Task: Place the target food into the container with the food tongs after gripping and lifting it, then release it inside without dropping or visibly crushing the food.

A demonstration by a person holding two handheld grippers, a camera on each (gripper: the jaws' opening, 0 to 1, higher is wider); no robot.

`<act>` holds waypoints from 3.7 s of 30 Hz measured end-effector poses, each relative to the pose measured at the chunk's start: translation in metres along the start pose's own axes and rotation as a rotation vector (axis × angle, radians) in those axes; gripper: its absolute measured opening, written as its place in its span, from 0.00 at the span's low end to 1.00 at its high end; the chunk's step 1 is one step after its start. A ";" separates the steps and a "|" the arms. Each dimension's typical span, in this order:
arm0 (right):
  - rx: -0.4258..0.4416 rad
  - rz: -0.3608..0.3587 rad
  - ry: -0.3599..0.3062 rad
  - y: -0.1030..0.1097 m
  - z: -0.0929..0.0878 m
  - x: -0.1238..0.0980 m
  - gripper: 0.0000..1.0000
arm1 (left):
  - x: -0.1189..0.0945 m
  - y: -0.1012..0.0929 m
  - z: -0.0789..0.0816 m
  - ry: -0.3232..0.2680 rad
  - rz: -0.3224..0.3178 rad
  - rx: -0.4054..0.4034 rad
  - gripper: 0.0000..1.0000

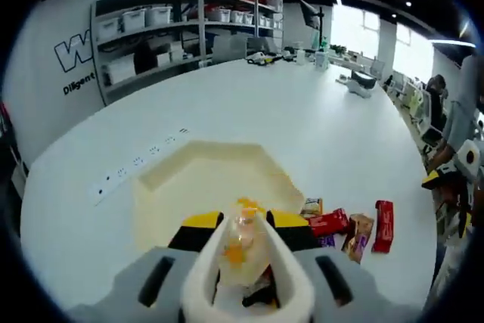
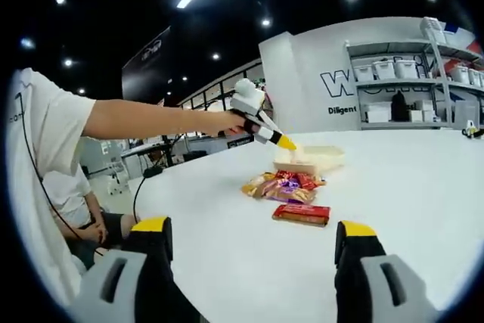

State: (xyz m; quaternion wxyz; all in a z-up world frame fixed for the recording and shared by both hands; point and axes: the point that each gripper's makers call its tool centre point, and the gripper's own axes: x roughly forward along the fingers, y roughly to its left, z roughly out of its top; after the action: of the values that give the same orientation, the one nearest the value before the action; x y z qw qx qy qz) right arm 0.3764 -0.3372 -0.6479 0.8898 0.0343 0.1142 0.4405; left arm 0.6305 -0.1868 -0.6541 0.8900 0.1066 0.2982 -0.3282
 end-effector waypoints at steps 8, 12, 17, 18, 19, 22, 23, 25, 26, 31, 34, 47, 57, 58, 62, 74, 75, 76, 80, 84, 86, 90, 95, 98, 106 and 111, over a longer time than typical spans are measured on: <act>0.003 -0.022 0.012 -0.008 -0.003 0.002 0.87 | -0.001 0.008 -0.003 -0.027 0.011 0.014 0.23; 0.001 -0.009 0.004 -0.007 -0.001 0.008 0.87 | -0.009 0.010 -0.002 -0.034 0.018 0.027 0.23; -0.014 0.002 0.016 -0.007 0.002 0.013 0.88 | -0.027 0.000 0.004 -0.072 0.003 0.012 0.24; -0.019 0.005 0.015 -0.007 0.003 0.014 0.88 | -0.030 -0.003 0.004 -0.075 -0.008 0.018 0.24; -0.021 0.006 0.014 -0.008 0.004 0.015 0.88 | -0.034 -0.009 0.003 -0.072 -0.014 0.025 0.24; -0.021 0.010 0.015 -0.008 0.005 0.019 0.88 | -0.047 -0.025 -0.001 -0.075 -0.042 0.061 0.24; -0.021 0.013 0.013 -0.007 0.006 0.021 0.88 | -0.050 -0.028 -0.002 -0.076 -0.044 0.081 0.24; -0.016 0.022 0.012 -0.005 0.006 0.025 0.87 | -0.058 -0.039 -0.006 -0.077 -0.060 0.091 0.24; -0.017 0.026 0.011 -0.003 0.005 0.026 0.87 | -0.060 -0.041 -0.007 -0.079 -0.062 0.094 0.24; -0.039 0.044 0.016 0.003 0.005 0.033 0.84 | -0.075 -0.072 -0.018 -0.099 -0.120 0.138 0.24; -0.053 0.089 0.020 0.012 0.006 0.038 0.86 | -0.082 -0.085 -0.027 -0.098 -0.144 0.137 0.24; -0.179 0.248 0.024 0.073 0.008 0.065 0.80 | -0.117 -0.153 -0.056 -0.145 -0.300 0.135 0.25; -0.203 0.293 0.021 0.101 0.007 0.070 0.80 | -0.130 -0.174 -0.063 -0.170 -0.323 0.107 0.25; -0.202 0.300 0.019 0.104 0.007 0.069 0.80 | -0.131 -0.175 -0.063 -0.171 -0.322 0.106 0.25; -0.198 0.309 0.011 0.111 0.009 0.068 0.80 | -0.131 -0.180 -0.064 -0.181 -0.324 0.092 0.25; -0.162 0.308 -0.013 0.117 0.015 0.061 0.81 | -0.138 -0.184 -0.052 -0.237 -0.303 0.103 0.25; -0.169 0.303 -0.015 0.118 0.015 0.060 0.81 | -0.138 -0.185 -0.051 -0.245 -0.297 0.115 0.25; -0.162 0.304 -0.019 0.118 0.015 0.059 0.81 | -0.139 -0.185 -0.050 -0.255 -0.294 0.117 0.25; -0.123 0.315 -0.032 0.120 0.017 0.057 0.81 | -0.141 -0.189 -0.045 -0.292 -0.294 0.104 0.25; -0.104 0.318 -0.046 0.121 0.021 0.055 0.81 | -0.144 -0.190 -0.043 -0.324 -0.290 0.086 0.24; -0.101 0.318 -0.048 0.122 0.024 0.055 0.83 | -0.146 -0.193 -0.040 -0.352 -0.290 0.094 0.22; -0.083 0.329 -0.031 0.126 0.023 0.056 0.84 | -0.147 -0.196 -0.036 -0.373 -0.277 0.107 0.23; -0.049 0.334 -0.054 0.122 0.025 0.051 0.84 | -0.145 -0.197 -0.033 -0.394 -0.289 0.067 0.24; -0.014 0.338 -0.057 0.120 0.020 0.049 0.85 | -0.140 -0.203 -0.035 -0.400 -0.294 0.067 0.23; 0.019 0.334 -0.045 0.107 0.007 0.031 0.85 | -0.122 -0.213 -0.037 -0.373 -0.308 0.079 0.23; 0.034 0.279 -0.068 0.085 0.007 0.016 0.87 | -0.104 -0.207 -0.031 -0.348 -0.297 0.079 0.24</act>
State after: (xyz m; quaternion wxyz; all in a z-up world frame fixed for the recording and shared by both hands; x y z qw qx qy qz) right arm 0.3213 -0.2720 -0.6304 0.8226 0.0800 0.0854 0.5564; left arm 0.4193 -0.2779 -0.6153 0.8650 0.0381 0.1397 -0.4805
